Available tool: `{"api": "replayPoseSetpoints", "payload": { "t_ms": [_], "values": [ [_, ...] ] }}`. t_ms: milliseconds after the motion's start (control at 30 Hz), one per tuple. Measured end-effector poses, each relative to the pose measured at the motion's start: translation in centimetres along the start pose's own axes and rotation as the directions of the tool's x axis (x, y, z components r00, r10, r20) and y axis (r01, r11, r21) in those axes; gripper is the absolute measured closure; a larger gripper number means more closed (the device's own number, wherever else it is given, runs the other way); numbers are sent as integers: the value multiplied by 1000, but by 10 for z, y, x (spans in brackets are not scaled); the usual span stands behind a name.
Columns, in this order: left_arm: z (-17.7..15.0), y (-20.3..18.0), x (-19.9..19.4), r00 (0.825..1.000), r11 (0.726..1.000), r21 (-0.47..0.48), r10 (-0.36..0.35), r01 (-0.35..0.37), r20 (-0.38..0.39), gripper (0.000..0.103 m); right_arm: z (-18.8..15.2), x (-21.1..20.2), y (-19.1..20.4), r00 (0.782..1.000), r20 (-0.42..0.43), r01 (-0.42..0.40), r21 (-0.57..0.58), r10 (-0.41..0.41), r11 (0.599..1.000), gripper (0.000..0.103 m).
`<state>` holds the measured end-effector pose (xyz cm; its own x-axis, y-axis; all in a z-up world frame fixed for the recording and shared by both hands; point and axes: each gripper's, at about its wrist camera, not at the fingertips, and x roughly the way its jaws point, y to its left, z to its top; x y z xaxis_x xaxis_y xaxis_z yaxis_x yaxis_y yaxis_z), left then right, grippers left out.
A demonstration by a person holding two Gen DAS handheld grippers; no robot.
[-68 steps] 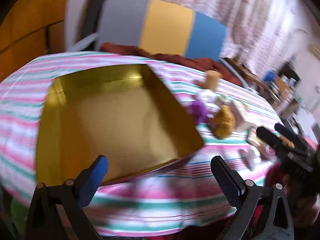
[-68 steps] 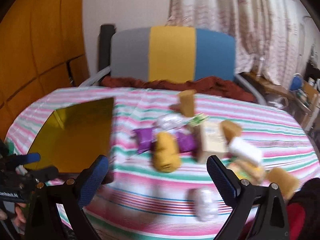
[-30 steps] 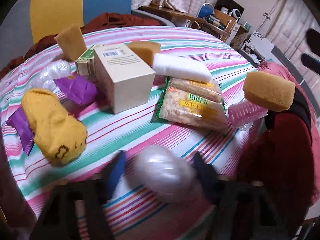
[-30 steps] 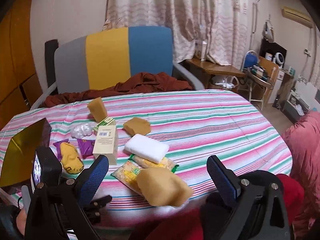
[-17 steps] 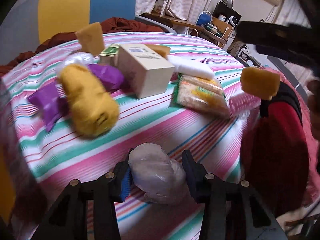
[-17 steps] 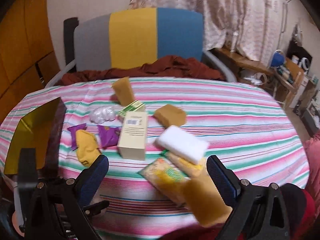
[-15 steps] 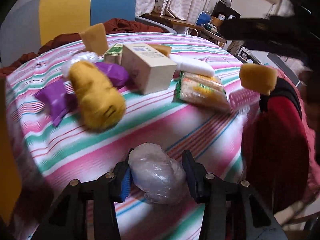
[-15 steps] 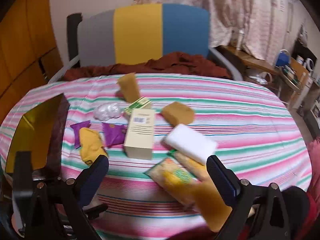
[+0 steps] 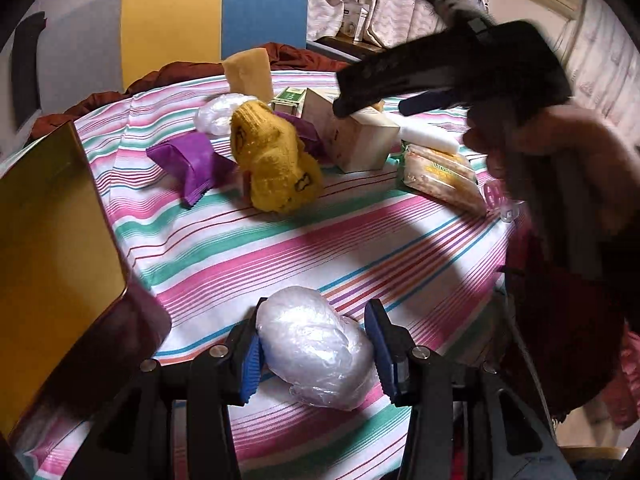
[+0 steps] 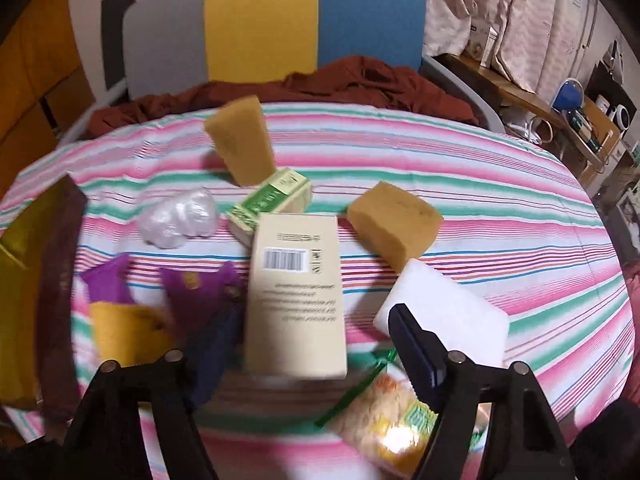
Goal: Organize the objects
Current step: 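Grasp the white plastic bundle with the left tool while the right tool grasps the beige barcode box, then carry the white bundle into the gold tray and open the left tool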
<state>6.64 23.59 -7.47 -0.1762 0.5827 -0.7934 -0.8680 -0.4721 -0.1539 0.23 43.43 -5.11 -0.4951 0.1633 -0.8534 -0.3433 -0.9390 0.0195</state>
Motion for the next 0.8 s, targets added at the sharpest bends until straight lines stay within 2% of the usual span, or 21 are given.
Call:
{"api": "replayPoseSetpoints", "payload": {
  "t_ms": [33, 67, 100, 533, 667, 800],
  "values": [
    [-1, 0, 0, 1000, 1000, 0, 3, -3, 0, 55, 0, 6, -1, 1000, -7, -21, 0, 21, 1000, 27],
    [-1, 0, 0, 1000, 1000, -1, 6, -6, 0, 55, 0, 11, -2, 999, -13, -33, 3, 33, 999, 36],
    [-1, 0, 1, 1000, 1000, -2, 8, -8, -2, 55, -1, 14, -3, 999, -18, -39, 5, 39, 999, 53],
    [-1, -5, -4, 998, 998, 7, 56, -56, 8, 57, -4, 11, -7, 999, 9, -40, 6, 40, 999, 53],
    [3, -7, -19, 997, 998, 11, 63, -63, 45, 57, -4, 6, -6, 999, 31, -35, 0, 35, 999, 53],
    [12, -2, -47, 991, 996, -32, 84, -81, 107, 57, -2, -1, -12, 997, 75, -25, 27, 23, 999, 53]
  ]
}}
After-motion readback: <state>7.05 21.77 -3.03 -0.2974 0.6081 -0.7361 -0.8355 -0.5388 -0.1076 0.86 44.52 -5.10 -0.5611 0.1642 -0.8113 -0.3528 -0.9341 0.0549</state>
